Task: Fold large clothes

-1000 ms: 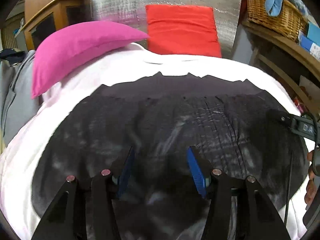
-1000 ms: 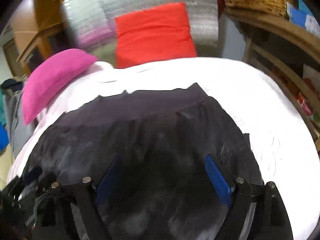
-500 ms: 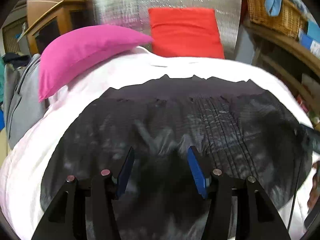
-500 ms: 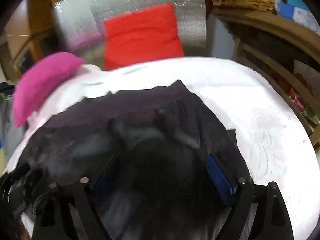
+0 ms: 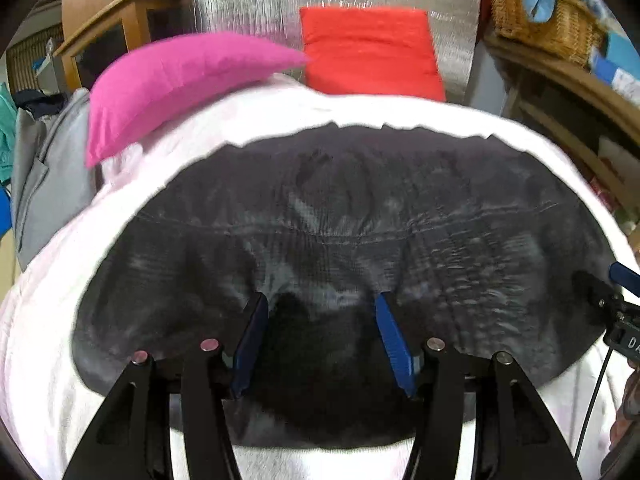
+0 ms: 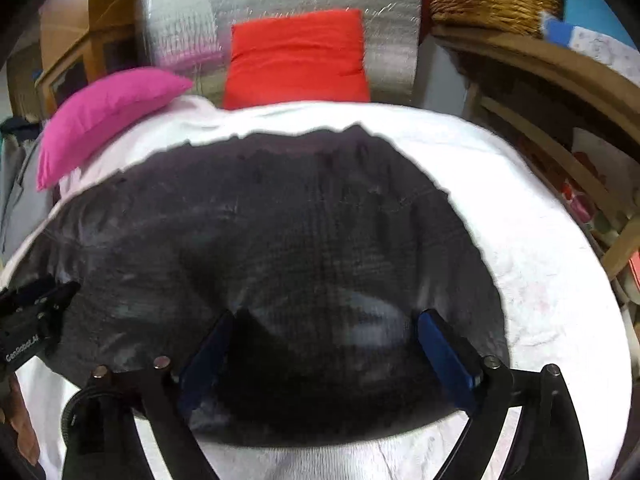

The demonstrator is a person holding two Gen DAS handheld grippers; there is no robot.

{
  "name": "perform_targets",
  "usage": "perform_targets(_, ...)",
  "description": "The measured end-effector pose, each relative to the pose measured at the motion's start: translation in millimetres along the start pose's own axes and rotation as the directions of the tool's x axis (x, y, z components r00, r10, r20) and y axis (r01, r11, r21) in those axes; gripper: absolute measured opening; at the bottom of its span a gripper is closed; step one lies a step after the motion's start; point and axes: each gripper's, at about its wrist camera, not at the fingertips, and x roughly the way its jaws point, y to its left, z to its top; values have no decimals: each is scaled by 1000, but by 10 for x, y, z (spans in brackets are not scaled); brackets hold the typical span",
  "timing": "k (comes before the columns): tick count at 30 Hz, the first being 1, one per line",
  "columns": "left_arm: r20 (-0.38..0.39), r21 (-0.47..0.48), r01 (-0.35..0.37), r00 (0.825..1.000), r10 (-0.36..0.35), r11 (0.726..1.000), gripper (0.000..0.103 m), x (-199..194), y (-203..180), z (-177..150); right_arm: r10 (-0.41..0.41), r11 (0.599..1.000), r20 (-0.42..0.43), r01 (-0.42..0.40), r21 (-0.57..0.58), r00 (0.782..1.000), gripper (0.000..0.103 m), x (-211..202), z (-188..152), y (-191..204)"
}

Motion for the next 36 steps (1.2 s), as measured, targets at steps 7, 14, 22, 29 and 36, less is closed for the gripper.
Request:
perform_targets(7,-34,3,23,999,-23,1000,59,112,103,-226,24,998,-67,-21,55,997,101,155,-230,-212)
perform_targets(14,-37,-30,54,998,-55,998,59,117,216,-180,76,992,-99,-65,109,992,101,199,-179,-385)
perform_targets(22,35,-98,96,995,-93,990,59,-136,675,81,163,970,-34,-154,189,986,101,-91,114,-754)
perform_targets(29,-37,-375,161,981,-188,913,65,284,1921,375,307,892,-121,-241,383,944,100,365,391,-1402)
perform_targets(36,-67,-641,350,862,-503,683,65,939,2610,414,484,781,-134,-357,513,865,100,867,458,-1570)
